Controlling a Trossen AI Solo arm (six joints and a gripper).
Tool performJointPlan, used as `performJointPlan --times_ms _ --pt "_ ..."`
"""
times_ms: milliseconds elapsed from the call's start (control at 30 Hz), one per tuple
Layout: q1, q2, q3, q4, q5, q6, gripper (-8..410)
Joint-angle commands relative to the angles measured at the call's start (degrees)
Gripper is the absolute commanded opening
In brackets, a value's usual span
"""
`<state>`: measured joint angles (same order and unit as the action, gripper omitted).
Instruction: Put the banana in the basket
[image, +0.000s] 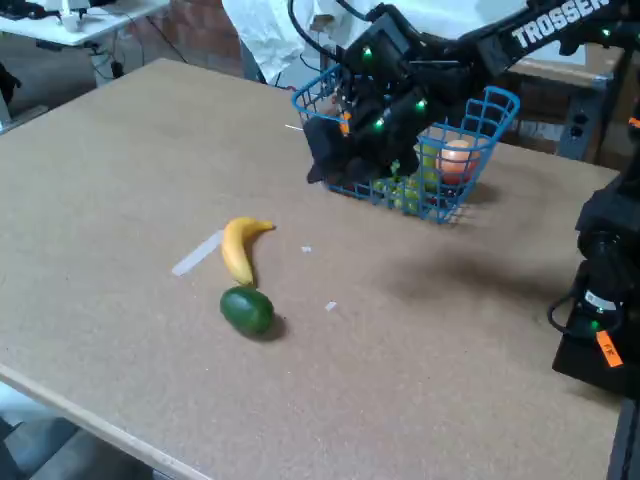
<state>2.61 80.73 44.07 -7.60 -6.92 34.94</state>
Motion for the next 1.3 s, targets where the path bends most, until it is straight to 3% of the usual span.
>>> performJointPlan --times_ms 0,200,367,633,733,967,1267 --pt "1.31 0.28 1.03 0.26 -0.2 10.25 323" --pt "1.95 0.28 2.16 0.37 0.46 23.58 379" --pt "2.03 0.28 2.38 0.31 2.51 32.5 391" --pt "2.03 0.28 2.47 -0.31 5.07 37.4 392" --pt "2.03 1.11 5.09 -5.29 5.07 38.66 393" --pt "2.45 12.63 23.58 -24.48 4.74 38.38 400" --pt "2.89 28.65 39.87 -32.59 3.26 39.28 400"
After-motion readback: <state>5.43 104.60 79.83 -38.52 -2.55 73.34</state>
